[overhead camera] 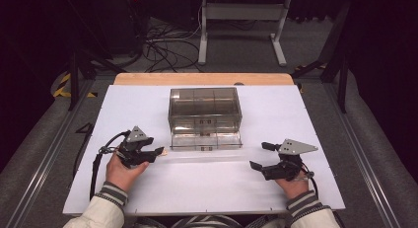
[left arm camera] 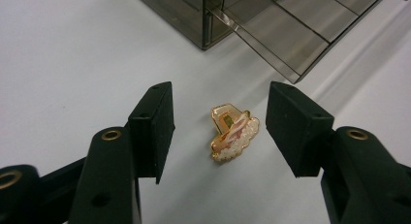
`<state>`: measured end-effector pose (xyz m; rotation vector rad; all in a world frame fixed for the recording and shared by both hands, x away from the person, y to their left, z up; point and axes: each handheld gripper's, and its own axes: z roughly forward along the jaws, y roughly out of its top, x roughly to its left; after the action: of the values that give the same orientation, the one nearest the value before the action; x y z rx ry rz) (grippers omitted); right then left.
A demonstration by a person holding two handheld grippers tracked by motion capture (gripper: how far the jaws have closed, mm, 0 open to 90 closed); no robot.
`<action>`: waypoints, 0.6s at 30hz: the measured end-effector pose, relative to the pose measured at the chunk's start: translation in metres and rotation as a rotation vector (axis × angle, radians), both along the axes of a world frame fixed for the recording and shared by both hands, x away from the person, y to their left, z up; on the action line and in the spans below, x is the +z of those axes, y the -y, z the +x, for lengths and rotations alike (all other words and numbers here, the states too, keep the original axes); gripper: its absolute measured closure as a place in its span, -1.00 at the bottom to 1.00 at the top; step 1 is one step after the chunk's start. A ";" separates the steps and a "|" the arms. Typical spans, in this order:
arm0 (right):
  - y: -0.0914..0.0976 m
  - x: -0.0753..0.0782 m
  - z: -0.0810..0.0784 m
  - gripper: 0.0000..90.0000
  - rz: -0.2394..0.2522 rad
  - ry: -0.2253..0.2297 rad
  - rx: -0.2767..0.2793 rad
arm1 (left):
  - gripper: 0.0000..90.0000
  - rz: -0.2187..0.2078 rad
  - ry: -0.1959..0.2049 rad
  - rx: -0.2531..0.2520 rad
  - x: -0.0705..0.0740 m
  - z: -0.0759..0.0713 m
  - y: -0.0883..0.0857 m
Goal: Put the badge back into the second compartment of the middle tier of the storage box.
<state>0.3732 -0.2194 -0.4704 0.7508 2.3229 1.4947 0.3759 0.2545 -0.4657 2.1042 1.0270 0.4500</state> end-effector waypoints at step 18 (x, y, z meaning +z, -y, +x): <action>-0.001 -0.001 0.000 -0.68 -0.007 -0.005 0.013 | -0.07 0.022 -0.073 -0.036 -0.015 0.017 0.009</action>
<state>0.3735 -0.2180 -0.4712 0.7396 2.3395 1.4911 0.3929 0.2451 -0.4808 2.1689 1.0281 0.3703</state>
